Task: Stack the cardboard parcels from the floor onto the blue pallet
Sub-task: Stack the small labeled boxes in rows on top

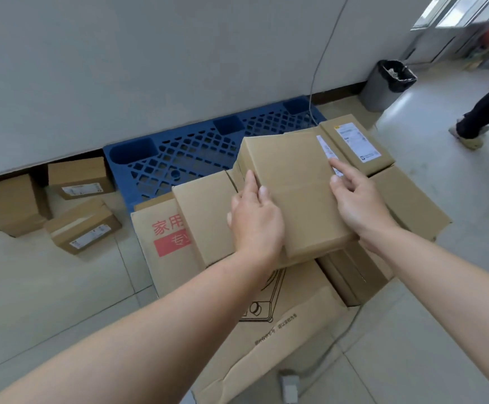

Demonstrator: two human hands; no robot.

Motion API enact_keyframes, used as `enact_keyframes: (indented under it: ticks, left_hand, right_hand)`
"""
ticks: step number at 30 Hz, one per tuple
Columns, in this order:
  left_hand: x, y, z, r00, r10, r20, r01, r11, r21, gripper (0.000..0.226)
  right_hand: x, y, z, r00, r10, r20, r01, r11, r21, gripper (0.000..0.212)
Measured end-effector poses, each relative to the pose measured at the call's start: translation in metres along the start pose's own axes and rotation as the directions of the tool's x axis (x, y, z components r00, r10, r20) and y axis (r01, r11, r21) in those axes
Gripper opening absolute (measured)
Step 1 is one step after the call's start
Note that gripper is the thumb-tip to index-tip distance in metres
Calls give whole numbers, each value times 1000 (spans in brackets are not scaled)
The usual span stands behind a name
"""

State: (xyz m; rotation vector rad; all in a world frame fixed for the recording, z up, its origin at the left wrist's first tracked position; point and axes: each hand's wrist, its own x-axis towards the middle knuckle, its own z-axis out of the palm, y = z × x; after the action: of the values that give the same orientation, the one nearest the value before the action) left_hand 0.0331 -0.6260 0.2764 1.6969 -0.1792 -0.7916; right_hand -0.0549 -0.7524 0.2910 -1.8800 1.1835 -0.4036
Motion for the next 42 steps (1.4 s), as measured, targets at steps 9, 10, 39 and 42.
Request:
enact_keyframes:
  ticks: [9, 10, 39, 42]
  left_hand:
    - [-40, -30, 36, 989, -75, 129, 57, 989, 137, 49]
    - [-45, -34, 38, 987, -82, 141, 60, 986, 155, 49]
    - [-25, -121, 72, 888, -349, 299, 324, 937, 130, 38]
    - [-18, -129, 71, 865, -385, 322, 378, 922, 89, 39]
  right_hand:
    - [-24, 65, -43, 994, 106, 38, -107, 994, 12, 35]
    - [-26, 70, -44, 994, 105, 40, -106, 994, 3, 34]
    - [-12, 147, 5, 944, 231, 234, -61, 823, -565, 54]
    - [-8, 148, 14, 941, 240, 239, -52, 799, -599, 56]
